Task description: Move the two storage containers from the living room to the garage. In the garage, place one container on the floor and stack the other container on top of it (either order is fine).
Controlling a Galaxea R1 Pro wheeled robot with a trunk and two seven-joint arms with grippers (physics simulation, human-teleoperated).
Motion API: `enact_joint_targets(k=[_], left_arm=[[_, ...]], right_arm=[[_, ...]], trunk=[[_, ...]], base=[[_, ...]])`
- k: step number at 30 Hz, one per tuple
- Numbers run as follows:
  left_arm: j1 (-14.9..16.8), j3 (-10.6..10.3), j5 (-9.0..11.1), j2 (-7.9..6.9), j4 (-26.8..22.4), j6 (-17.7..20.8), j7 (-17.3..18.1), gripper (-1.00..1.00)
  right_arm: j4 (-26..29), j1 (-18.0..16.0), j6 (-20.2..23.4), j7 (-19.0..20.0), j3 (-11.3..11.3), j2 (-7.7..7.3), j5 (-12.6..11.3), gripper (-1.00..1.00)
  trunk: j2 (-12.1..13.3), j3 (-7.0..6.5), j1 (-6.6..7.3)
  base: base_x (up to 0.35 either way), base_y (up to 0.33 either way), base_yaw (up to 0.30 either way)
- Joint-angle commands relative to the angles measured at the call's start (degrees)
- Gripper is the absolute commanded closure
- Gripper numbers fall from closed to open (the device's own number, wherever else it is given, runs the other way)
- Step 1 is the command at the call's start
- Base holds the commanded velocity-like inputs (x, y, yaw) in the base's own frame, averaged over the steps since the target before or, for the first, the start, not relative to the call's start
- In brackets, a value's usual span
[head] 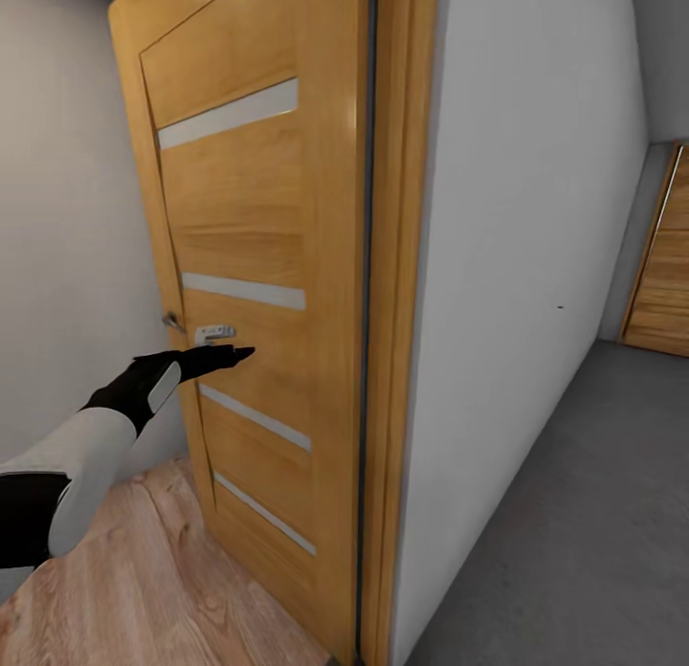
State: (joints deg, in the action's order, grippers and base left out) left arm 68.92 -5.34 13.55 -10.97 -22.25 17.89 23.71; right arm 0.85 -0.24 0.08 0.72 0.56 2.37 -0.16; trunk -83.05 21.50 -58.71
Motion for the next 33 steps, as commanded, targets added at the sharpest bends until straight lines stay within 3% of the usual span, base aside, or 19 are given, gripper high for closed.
enact_joint_targets(k=[1, 16, 33], left_arm=[[0.0, -0.4, 0.6, 0.05, -0.1, 0.5, -0.1, -1.0], [0.1, -0.4, 0.6, 0.35, 0.0, 0.4, -0.3, -1.0], [0.0, -0.4, 0.6, 0.12, -0.2, -0.2, 0.0, -1.0]], right_arm=[[0.0, 0.0, 0.0, 0.1, 0.1, 0.0, 0.0, -1.0], [0.0, 0.0, 0.0, 0.1, 0.1, 0.0, 0.0, -1.0], [0.0, 0.0, 0.0, 0.1, 0.1, 0.07, 0.0, -1.0]], trunk=[[0.0, 0.07, -0.02], [0.0, -0.13, -0.02], [0.0, -0.15, -0.02]], base=[[0.231, 0.001, 0.0], [0.284, 0.0, -0.101], [-0.226, 0.01, -0.009]])
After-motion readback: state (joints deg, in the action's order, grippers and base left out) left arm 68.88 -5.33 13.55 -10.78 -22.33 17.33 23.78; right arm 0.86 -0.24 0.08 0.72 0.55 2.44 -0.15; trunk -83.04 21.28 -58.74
